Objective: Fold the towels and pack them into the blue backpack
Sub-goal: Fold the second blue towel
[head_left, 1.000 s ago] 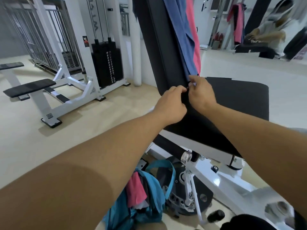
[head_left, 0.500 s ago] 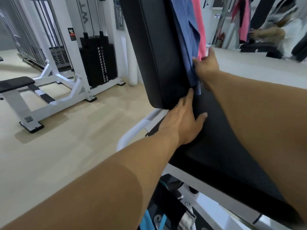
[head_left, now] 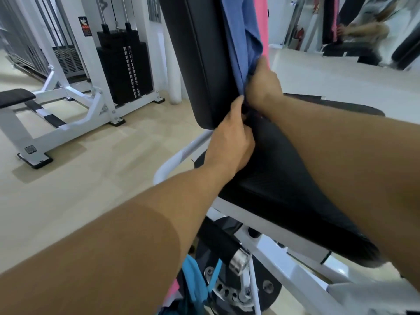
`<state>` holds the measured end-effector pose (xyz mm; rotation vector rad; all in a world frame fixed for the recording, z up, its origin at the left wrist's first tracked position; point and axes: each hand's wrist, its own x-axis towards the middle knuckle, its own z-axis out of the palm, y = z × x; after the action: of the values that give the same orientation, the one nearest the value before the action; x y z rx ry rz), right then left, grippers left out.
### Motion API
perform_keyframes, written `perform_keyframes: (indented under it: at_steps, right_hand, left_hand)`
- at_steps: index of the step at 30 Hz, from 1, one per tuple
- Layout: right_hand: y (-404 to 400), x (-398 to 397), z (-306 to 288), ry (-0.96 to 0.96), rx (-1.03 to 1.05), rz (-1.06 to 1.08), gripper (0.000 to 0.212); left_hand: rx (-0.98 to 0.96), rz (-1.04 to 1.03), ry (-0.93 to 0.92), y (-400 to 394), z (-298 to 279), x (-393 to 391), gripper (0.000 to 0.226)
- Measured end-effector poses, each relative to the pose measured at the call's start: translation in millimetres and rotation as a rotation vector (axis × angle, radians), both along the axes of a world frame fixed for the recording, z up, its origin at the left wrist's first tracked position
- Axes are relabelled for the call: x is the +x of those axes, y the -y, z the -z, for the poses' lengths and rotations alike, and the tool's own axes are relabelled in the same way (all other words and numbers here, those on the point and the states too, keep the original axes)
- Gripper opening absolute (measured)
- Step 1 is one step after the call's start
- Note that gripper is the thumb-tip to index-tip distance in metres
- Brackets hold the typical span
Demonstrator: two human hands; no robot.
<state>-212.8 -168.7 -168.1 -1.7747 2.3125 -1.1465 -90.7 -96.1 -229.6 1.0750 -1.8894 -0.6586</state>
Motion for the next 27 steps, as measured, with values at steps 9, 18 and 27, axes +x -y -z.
perform_keyframes:
  at_steps: [9,18,27]
  right_hand:
    - [-113,25,30,-0.264,0.337,-0.400,0.011]
    - [-183,40,6,0.436,0.452,-0.384,0.018]
    - [-192,84,4,0.451,0.064,-0.272,0.035]
  left_hand:
    - [0.301,-0.151,-0.277,-38,-19,37,0.031]
    - [0.274,-0.093,-0.055,-76,-24,105,0.022]
    - [0.479,-0.279,-0.400,-107,-27,128,0.040]
